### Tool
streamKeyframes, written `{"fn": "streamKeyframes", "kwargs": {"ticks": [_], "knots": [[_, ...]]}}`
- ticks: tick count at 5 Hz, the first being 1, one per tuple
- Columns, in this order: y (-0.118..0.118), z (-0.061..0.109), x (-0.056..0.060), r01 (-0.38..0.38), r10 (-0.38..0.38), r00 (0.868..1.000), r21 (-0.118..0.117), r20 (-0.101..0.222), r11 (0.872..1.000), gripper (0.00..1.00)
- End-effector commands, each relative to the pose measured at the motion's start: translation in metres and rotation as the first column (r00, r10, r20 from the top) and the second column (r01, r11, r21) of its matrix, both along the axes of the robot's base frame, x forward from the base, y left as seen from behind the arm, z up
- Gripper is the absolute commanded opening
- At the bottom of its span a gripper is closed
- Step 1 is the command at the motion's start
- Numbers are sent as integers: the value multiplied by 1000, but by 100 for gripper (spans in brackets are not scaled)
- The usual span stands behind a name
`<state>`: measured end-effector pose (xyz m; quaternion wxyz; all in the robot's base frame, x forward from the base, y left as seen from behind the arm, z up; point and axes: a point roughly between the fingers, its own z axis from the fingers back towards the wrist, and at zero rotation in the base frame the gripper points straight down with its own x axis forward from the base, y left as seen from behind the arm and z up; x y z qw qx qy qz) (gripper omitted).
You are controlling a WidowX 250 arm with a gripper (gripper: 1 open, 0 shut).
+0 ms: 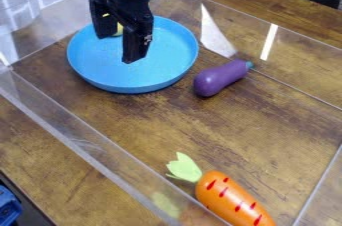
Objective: Put the lemon on the blue tray
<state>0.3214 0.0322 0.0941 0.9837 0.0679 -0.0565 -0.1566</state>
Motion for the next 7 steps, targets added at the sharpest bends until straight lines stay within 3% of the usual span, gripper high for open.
{"fn": "streamKeyframes", "kwargs": {"ticks": [1,3,7], "knots": [[0,29,8,18,-18,995,6,97,1000,100],[3,18,13,36,-37,994,14,105,999,100],[46,11,39,-131,127,987,31,102,991,100]]}}
